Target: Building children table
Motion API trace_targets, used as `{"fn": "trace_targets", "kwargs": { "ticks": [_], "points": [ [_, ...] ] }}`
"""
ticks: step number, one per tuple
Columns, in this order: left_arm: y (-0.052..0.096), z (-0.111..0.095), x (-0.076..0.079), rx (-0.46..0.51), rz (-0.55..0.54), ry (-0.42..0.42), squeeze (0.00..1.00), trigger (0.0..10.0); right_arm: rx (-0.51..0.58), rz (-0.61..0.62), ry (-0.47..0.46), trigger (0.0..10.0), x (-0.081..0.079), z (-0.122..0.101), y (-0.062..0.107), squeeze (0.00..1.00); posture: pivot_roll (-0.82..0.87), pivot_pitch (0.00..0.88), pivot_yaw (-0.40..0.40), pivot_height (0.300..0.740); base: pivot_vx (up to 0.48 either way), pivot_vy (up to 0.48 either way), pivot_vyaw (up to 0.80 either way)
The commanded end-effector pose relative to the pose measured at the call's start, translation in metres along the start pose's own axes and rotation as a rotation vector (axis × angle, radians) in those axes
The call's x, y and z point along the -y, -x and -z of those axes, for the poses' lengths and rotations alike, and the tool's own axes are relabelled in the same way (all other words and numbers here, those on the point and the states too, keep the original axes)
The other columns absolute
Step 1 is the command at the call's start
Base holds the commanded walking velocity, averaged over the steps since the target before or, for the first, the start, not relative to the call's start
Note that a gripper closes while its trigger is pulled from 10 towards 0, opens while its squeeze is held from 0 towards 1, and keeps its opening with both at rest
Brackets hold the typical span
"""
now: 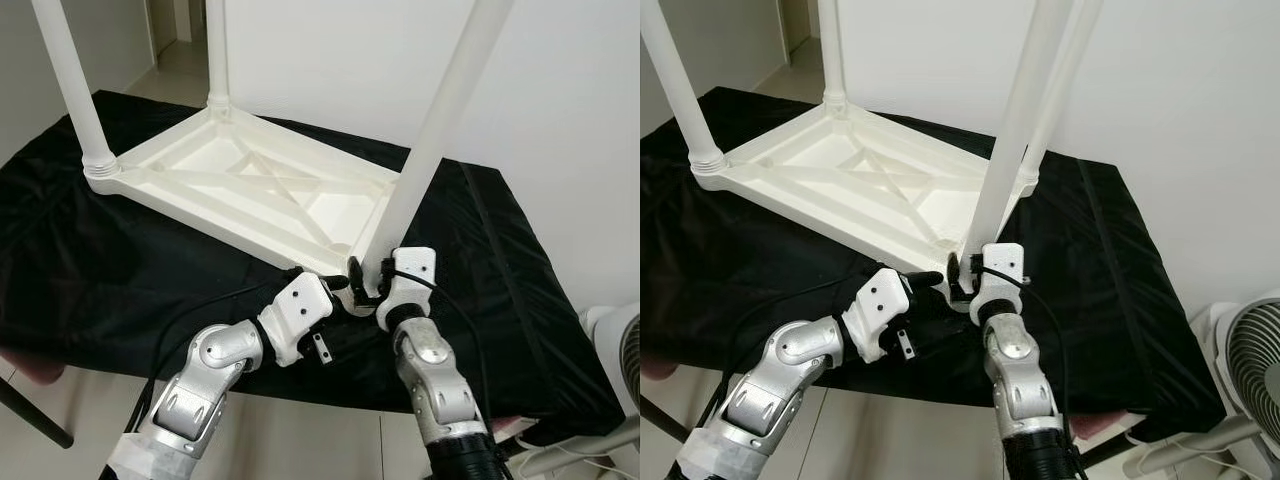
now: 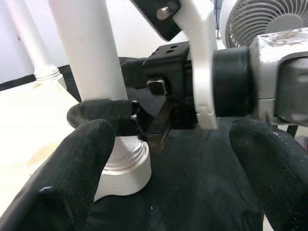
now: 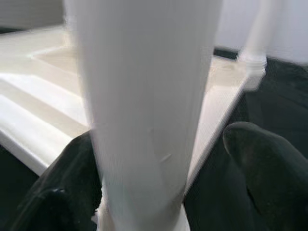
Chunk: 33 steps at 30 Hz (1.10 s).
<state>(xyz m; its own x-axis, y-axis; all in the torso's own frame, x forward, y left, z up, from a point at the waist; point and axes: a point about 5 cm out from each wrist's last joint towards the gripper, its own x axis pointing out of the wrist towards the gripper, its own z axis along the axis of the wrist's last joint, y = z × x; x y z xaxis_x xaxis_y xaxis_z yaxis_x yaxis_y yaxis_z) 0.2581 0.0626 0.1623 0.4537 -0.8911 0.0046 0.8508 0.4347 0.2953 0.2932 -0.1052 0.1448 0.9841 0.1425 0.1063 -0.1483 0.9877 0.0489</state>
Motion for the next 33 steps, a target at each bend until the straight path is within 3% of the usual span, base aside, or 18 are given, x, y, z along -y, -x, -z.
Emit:
{"fn": "trace_targets", "kwargs": {
  "ticks": [1, 2, 3, 7, 15, 16, 17, 18, 22, 23, 24, 28, 33],
  "points": [
    [0.001, -0.003, -0.001, 0.011, -0.041, 0.018, 0.0, 10.0, -0.005, -0.029, -0.017, 10.0, -0.001, 0.001, 0.014, 0.42, 0.0, 0.04, -0.147, 0.74, 0.0, 0.0, 0.0],
    [0.001, -0.003, -0.001, 0.011, -0.041, 0.018, 0.0, 10.0, -0.005, -0.029, -0.017, 10.0, -0.001, 0.001, 0.014, 0.42, 0.0, 0.04, -0.147, 0.74, 0.0, 0.0, 0.0],
    [0.002, -0.005, -0.002, 0.018, -0.045, 0.024, 0.0, 10.0, 0.002, -0.05, -0.013, 10.0, -0.001, -0.001, 0.021, 0.0, 0.0, 0.05, -0.154, 0.74, 0.0, 0.0, 0.0],
    [0.013, -0.007, -0.014, 0.022, -0.08, 0.035, 0.0, 10.0, -0.01, -0.175, -0.048, 10.0, -0.001, -0.007, 0.042, 0.0, -0.01, 0.058, -0.151, 0.74, 0.0, 0.0, 0.0],
    [0.027, -0.01, -0.037, 0.017, -0.157, 0.029, 0.0, 10.0, -0.019, -0.34, -0.106, 9.8, -0.011, -0.015, 0.051, 0.0, 0.0, 0.061, -0.161, 0.74, 0.0, 0.0, 0.0],
    [0.028, -0.01, -0.04, 0.012, -0.168, 0.016, 0.0, 10.0, -0.027, -0.367, -0.119, 6.7, -0.013, -0.015, 0.051, 0.0, 0.0, 0.06, -0.16, 0.74, 0.0, 0.0, 0.0],
    [0.028, -0.01, -0.04, 0.012, -0.168, 0.016, 0.0, 10.0, -0.027, -0.367, -0.119, 6.7, -0.013, -0.015, 0.051, 0.0, 0.0, 0.06, -0.16, 0.74, 0.0, 0.0, 0.0],
    [0.031, -0.011, -0.044, 0.01, -0.191, 0.009, 0.0, 10.0, -0.039, -0.397, -0.131, 0.0, -0.015, -0.014, 0.051, 0.0, 0.01, 0.059, -0.161, 0.74, 0.0, 0.0, 0.0],
    [0.035, -0.012, -0.05, 0.008, -0.231, -0.013, 0.0, 10.0, -0.042, -0.417, -0.134, 0.0, -0.018, -0.014, 0.05, 0.0, 0.01, 0.055, -0.163, 0.74, 0.0, 0.0, 0.0],
    [0.037, -0.012, -0.054, 0.007, -0.252, -0.021, 0.0, 10.0, -0.043, -0.412, -0.133, 2.5, -0.019, -0.013, 0.046, 0.0, 0.01, 0.054, -0.164, 0.74, 0.0, 0.0, 0.0],
    [0.039, -0.012, -0.058, 0.009, -0.28, -0.025, 0.0, 10.0, -0.042, -0.397, -0.131, 10.0, -0.02, -0.011, 0.039, 0.0, 0.01, 0.05, -0.161, 0.74, 0.0, 0.0, 0.0],
    [0.041, -0.015, -0.067, 0.011, -0.336, -0.068, 0.0, 10.0, -0.044, -0.344, -0.13, 10.0, -0.023, -0.007, 0.024, 0.0, 0.02, 0.049, -0.166, 0.74, 0.0, 0.0, 0.0],
    [0.042, -0.017, -0.077, 0.022, -0.416, -0.099, 0.0, 10.0, -0.056, -0.294, -0.127, 10.0, -0.027, -0.001, 0.016, 0.0, 0.01, 0.046, -0.168, 0.74, 0.0, 0.0, 0.0]
  ]
}}
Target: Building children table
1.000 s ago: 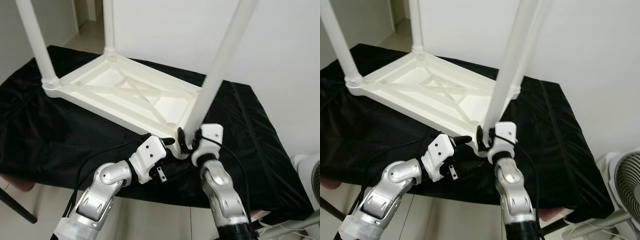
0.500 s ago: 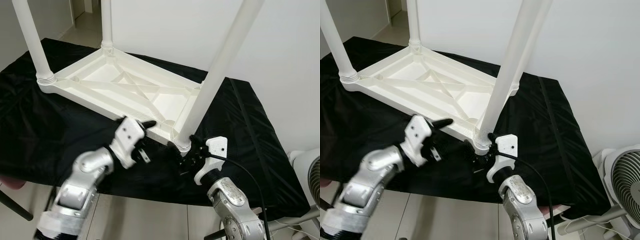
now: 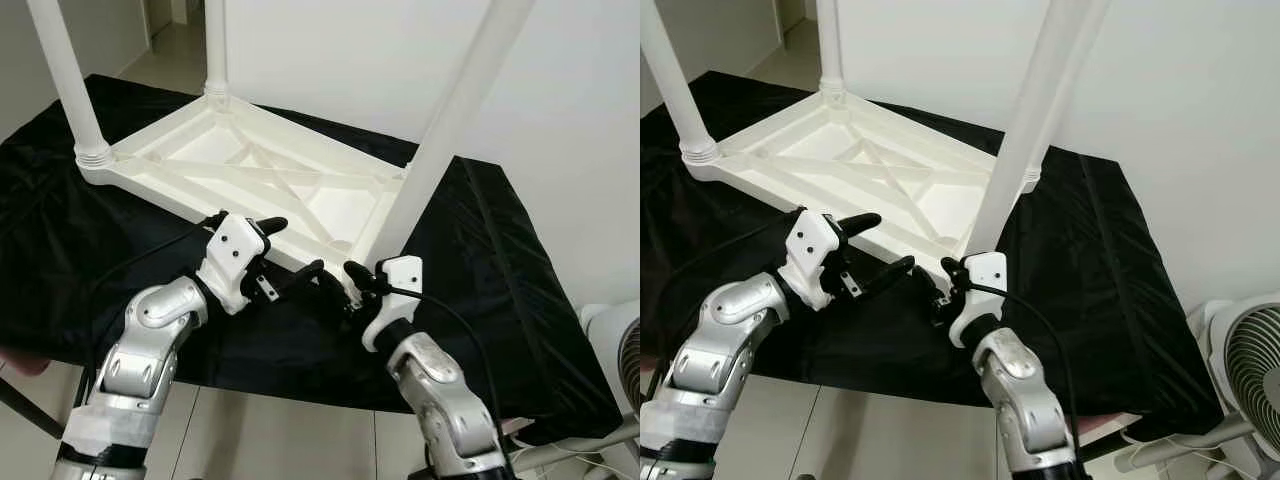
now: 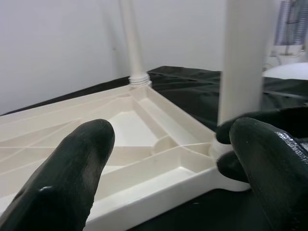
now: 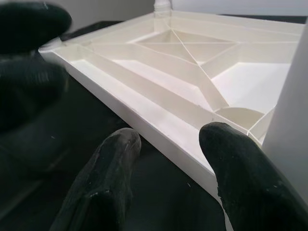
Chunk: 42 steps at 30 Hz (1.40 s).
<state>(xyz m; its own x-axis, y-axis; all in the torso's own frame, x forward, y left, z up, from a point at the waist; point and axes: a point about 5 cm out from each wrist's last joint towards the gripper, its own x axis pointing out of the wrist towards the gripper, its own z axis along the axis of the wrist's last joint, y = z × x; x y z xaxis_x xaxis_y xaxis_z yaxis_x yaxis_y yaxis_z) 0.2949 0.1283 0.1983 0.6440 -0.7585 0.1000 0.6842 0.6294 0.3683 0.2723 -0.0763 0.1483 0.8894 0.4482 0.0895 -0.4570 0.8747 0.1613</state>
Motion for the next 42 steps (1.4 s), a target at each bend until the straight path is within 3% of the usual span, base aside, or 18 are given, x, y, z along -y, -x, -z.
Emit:
{"fn": "trace_targets", "kwargs": {
  "ticks": [1, 13, 15, 20, 24, 36, 39, 40, 42],
  "points": [
    [-0.002, 0.0, -0.011, 0.005, -0.19, -0.015, 0.0, 10.0, -0.008, 0.04, 0.013, 10.0, 0.005, 0.003, 0.0, 0.0, 0.01, 0.045, -0.169, 0.74, 0.0, 0.0, 0.0],
    [-0.014, 0.0, -0.02, 0.018, -0.223, -0.04, 0.0, 10.0, -0.01, 0.146, 0.061, 10.0, 0.024, 0.009, 0.005, 0.0, -0.02, 0.029, -0.14, 0.74, 0.0, 0.0, 0.0],
    [-0.019, 0.002, -0.021, 0.017, -0.227, -0.043, 0.0, 10.0, -0.004, 0.183, 0.065, 10.0, 0.033, 0.008, 0.007, 0.0, -0.02, 0.028, -0.137, 0.74, 0.0, 0.0, 0.0],
    [-0.042, 0.017, -0.025, -0.047, -0.23, -0.061, 0.0, 10.0, 0.005, 0.339, 0.11, 10.0, 0.072, 0.006, 0.017, 0.0, -0.04, 0.027, -0.109, 0.74, 0.0, 0.0, 0.0],
    [-0.045, 0.021, -0.025, -0.062, -0.216, -0.066, 0.0, 10.0, 0.007, 0.361, 0.121, 10.0, 0.078, 0.006, 0.018, 0.0, -0.04, 0.027, -0.105, 0.74, 0.0, 0.0, 0.0],
    [-0.063, 0.053, -0.035, -0.303, -0.21, -0.221, 0.0, 10.0, 0.0, 0.673, 0.209, 10.0, 0.142, 0.001, 0.056, 0.0, -0.05, 0.029, -0.079, 0.74, 0.0, 0.0, 0.0],
    [-0.065, 0.057, -0.035, -0.339, -0.19, -0.245, 0.0, 10.0, 0.009, 0.692, 0.212, 10.0, 0.145, 0.0, 0.06, 0.0, -0.05, 0.029, -0.076, 0.74, 0.0, 0.0, 0.0],
    [-0.066, 0.063, -0.034, -0.407, -0.158, -0.304, 0.0, 10.0, 0.019, 0.685, 0.21, 10.0, 0.142, 0.0, 0.061, 0.0, -0.06, 0.022, -0.066, 0.74, 0.0, 0.0, 0.0],
    [-0.066, 0.067, -0.035, -0.456, -0.144, -0.353, 0.0, 10.0, 0.026, 0.671, 0.211, 10.0, 0.137, 0.001, 0.06, 0.0, -0.06, 0.021, -0.062, 0.74, 0.0, 0.0, 0.0]
  ]
}}
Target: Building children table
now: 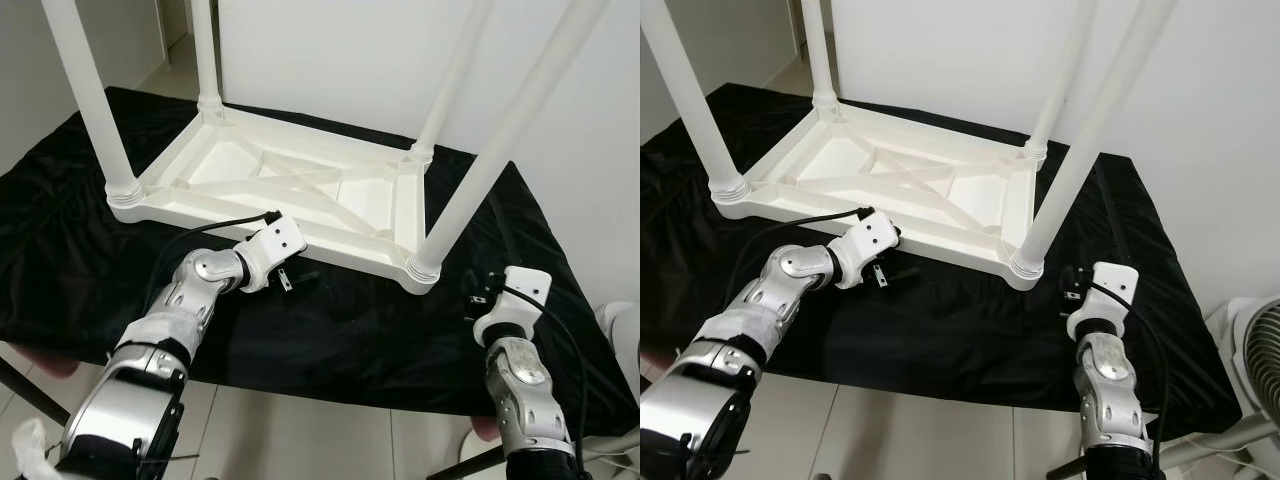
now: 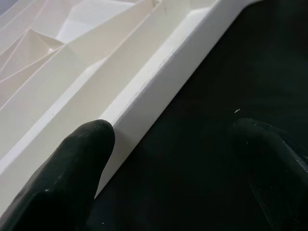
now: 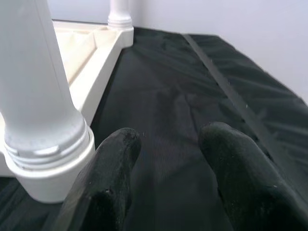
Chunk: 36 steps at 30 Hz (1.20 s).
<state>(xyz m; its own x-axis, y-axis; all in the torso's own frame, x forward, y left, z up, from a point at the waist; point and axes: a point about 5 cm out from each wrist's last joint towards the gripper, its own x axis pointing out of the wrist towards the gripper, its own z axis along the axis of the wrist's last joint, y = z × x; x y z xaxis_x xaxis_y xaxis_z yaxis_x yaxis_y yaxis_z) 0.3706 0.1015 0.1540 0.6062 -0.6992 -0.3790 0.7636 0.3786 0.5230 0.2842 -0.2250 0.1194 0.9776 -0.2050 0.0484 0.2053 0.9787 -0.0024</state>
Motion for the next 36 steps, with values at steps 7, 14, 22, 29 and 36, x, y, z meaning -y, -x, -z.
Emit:
{"fn": "trace_targets", "kwargs": {
  "ticks": [7, 14, 22, 29, 36],
  "points": [
    [-0.002, 0.001, -0.026, -0.057, -0.393, -0.014, 0.0, 10.0, 0.018, -0.081, -0.063, 10.0, -0.041, 0.007, 0.022, 0.0, -0.07, 0.021, -0.048, 0.74, 0.0, 0.0, 0.0],
    [0.001, -0.005, -0.039, -0.026, -0.425, 0.04, 0.0, 10.0, 0.069, -0.207, -0.06, 10.0, -0.064, 0.002, 0.037, 0.0, -0.09, 0.031, -0.045, 0.74, 0.0, 0.0, 0.0],
    [0.003, -0.016, -0.049, 0.091, -0.453, 0.183, 0.0, 10.0, 0.116, -0.286, 0.011, 10.0, -0.07, -0.011, 0.038, 0.0, -0.11, 0.053, -0.067, 0.74, 0.0, 0.0, 0.0],
    [0.003, -0.021, -0.053, 0.146, -0.477, 0.282, 0.0, 10.0, 0.166, -0.346, -0.023, 10.0, -0.073, -0.039, 0.005, 0.0, -0.13, 0.095, -0.101, 0.74, 0.0, 0.0, 0.0],
    [0.002, -0.035, -0.055, 0.293, -0.466, 0.427, 0.0, 10.0, 0.173, -0.359, -0.025, 10.0, -0.08, -0.049, -0.02, 0.0, -0.13, 0.124, -0.131, 0.74, 0.0, 0.0, 0.0]
  ]
}}
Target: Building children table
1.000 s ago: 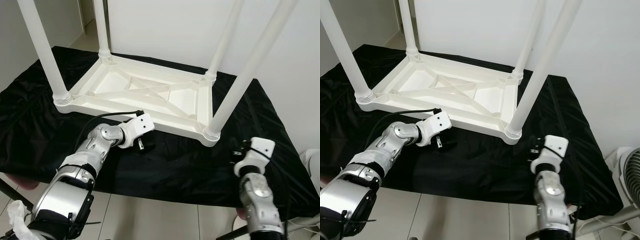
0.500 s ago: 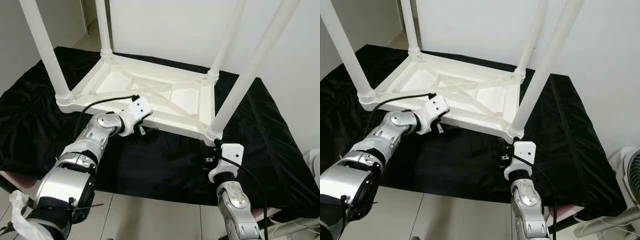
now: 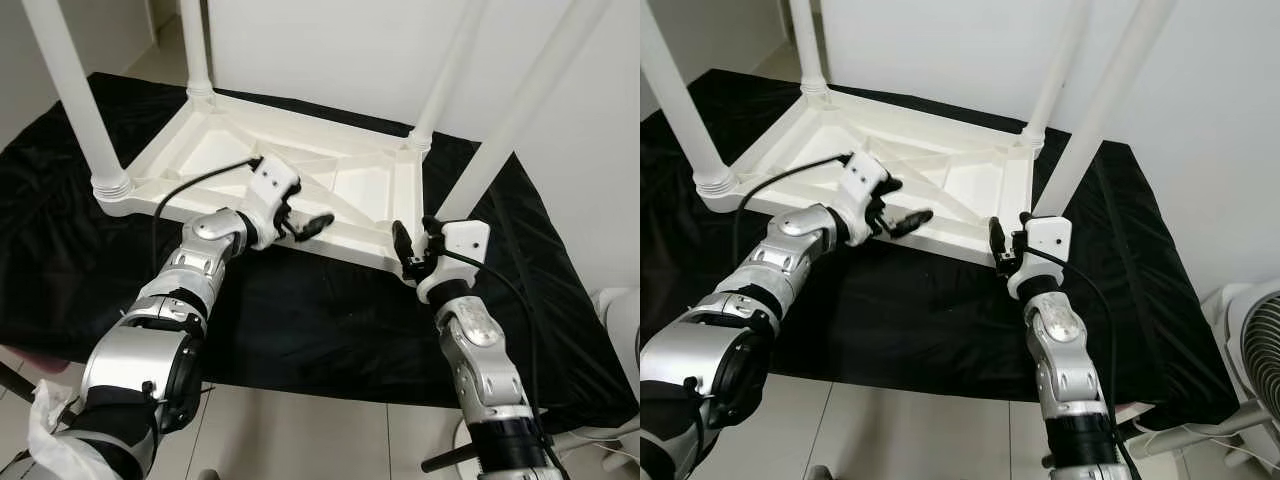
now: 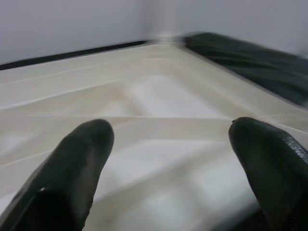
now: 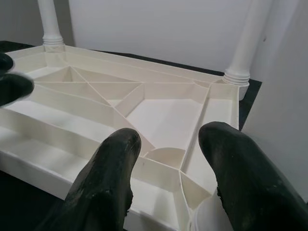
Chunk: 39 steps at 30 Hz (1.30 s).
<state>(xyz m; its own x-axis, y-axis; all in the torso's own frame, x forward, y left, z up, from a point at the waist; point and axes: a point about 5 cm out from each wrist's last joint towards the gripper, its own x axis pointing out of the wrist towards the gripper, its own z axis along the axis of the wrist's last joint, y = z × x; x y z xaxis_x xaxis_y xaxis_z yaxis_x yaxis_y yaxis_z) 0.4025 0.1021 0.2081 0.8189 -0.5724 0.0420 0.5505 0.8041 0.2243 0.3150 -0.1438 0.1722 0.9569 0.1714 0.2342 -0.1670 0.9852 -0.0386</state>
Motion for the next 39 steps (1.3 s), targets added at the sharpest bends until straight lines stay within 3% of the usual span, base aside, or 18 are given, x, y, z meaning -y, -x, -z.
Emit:
{"fn": "trace_targets", "kwargs": {
  "ticks": [1, 6, 8, 11, 12, 14, 16, 21, 30, 33, 39],
  "points": [
    [-0.001, -0.001, -0.001, 0.008, -0.068, 0.009, 0.0, 10.0, -0.019, 0.019, -0.009, 10.0, 0.007, 0.003, 0.0, 0.0, -0.13, 0.124, -0.131, 0.74, 0.0, 0.0, 0.0],
    [-0.001, -0.001, 0.002, 0.018, -0.062, 0.002, 0.0, 10.0, -0.022, 0.042, -0.006, 10.0, 0.011, 0.003, -0.009, 0.0, -0.11, 0.14, -0.139, 0.74, 0.0, 0.0, 0.0],
    [0.001, 0.004, 0.0, -0.013, -0.065, -0.008, 0.0, 10.0, -0.02, 0.204, 0.036, 10.0, 0.032, 0.002, -0.013, 0.0, -0.1, 0.151, -0.14, 0.74, 0.0, 0.0, 0.0],
    [0.001, 0.004, 0.0, -0.013, -0.065, -0.008, 0.0, 10.0, -0.02, 0.204, 0.036, 10.0, 0.032, 0.002, -0.013, 0.0, -0.1, 0.151, -0.14, 0.74, 0.0, 0.0, 0.0],
    [0.003, 0.007, -0.003, -0.036, -0.067, -0.017, 0.0, 10.0, -0.025, 0.27, 0.047, 10.0, 0.041, 0.003, -0.011, 0.0, -0.1, 0.153, -0.137, 0.74, 0.0, 0.0, 0.0],
    [0.003, 0.007, -0.003, -0.036, -0.067, -0.017, 0.0, 10.0, -0.025, 0.27, 0.047, 10.0, 0.041, 0.003, -0.011, 0.0, -0.1, 0.153, -0.137, 0.74, 0.0, 0.0, 0.0],
    [0.004, 0.012, 0.0, -0.077, -0.023, -0.064, 0.0, 10.0, -0.032, 0.336, 0.065, 10.0, 0.057, 0.005, -0.003, 0.0, -0.11, 0.153, -0.125, 0.74, 0.0, 0.0, 0.0],
    [0.005, 0.019, 0.007, -0.104, 0.05, -0.087, 0.0, 10.0, -0.01, 0.263, 0.033, 10.0, 0.051, 0.002, 0.002, 0.0, -0.11, 0.151, -0.111, 0.74, 0.0, 0.0, 0.0],
    [0.006, 0.021, 0.015, -0.09, 0.125, -0.118, 0.0, 10.0, -0.02, 0.252, 0.015, 10.0, 0.045, 0.006, 0.01, 0.0, -0.11, 0.155, -0.107, 0.74, 0.0, 0.0, 0.0],
    [0.006, 0.027, 0.03, -0.106, 0.228, -0.103, 0.0, 10.0, -0.032, 0.238, 0.016, 10.0, 0.041, 0.009, 0.022, 0.0, -0.12, 0.148, -0.103, 0.74, 0.0, 0.0, 0.0],
    [0.006, 0.034, 0.039, -0.135, 0.286, -0.101, 0.0, 10.0, -0.034, 0.214, 0.013, 10.0, 0.036, 0.008, 0.027, 0.0, -0.13, 0.143, -0.099, 0.74, 0.0, 0.0, 0.0]
  ]
}}
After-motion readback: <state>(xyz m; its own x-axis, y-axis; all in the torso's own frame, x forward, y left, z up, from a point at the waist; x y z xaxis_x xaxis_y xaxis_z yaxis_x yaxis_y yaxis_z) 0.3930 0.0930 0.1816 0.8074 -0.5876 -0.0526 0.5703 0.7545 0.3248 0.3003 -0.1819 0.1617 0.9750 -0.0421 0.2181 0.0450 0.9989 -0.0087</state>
